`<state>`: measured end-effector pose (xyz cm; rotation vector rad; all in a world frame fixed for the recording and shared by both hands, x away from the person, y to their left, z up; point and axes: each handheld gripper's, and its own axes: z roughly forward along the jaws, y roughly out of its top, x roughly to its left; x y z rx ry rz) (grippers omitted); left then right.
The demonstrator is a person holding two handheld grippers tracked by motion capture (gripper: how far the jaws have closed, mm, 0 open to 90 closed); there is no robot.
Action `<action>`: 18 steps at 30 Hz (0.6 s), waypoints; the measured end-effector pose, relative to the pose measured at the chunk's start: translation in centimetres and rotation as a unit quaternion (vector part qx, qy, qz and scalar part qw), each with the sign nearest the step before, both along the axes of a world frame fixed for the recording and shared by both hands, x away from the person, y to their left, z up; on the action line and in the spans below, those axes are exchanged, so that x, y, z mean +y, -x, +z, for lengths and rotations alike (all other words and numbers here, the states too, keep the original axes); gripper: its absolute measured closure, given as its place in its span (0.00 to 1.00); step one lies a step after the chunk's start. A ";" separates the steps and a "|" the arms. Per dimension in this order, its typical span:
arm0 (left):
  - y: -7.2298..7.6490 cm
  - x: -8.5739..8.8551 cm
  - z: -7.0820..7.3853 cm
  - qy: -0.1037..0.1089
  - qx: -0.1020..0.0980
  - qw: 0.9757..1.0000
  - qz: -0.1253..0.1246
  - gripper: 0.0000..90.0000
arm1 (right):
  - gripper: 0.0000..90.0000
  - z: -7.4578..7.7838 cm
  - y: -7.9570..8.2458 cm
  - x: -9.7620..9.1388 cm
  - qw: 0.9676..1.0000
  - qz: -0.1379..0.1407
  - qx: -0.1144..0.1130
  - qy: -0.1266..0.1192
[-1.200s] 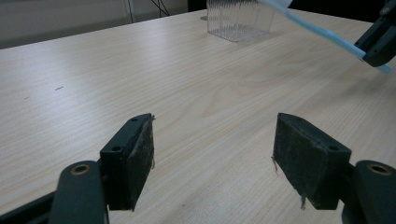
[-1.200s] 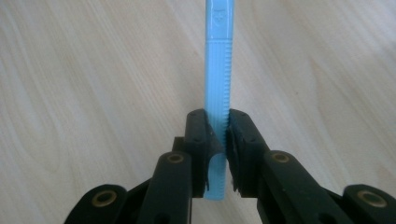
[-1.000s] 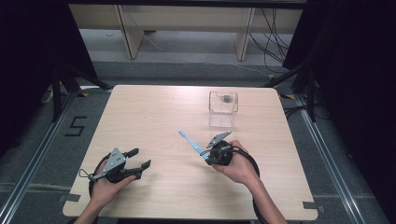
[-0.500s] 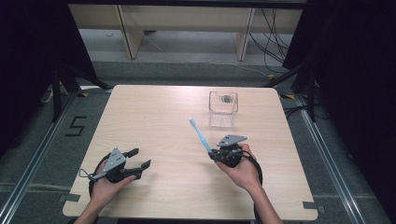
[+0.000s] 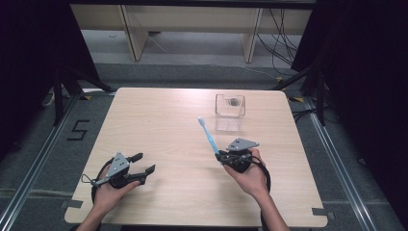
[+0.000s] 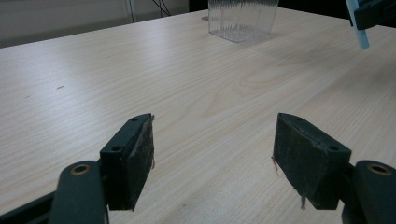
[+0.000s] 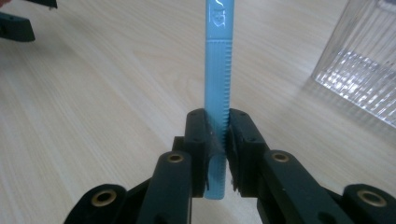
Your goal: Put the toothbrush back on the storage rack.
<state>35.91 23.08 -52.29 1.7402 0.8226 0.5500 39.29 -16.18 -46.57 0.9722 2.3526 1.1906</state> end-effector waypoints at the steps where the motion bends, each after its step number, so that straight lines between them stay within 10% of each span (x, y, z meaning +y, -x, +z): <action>1: 0.0 0.0 0.0 0.001 0.000 1.000 0.000 0.32 | 0.88 0.1 0.1 -0.1 1.000 -0.011 -0.004 -0.011; 18: 0.1 0.1 0.1 0.000 0.003 1.000 0.004 0.32 | 0.88 1.0 0.0 -1.6 0.992 -0.069 -0.077 -0.065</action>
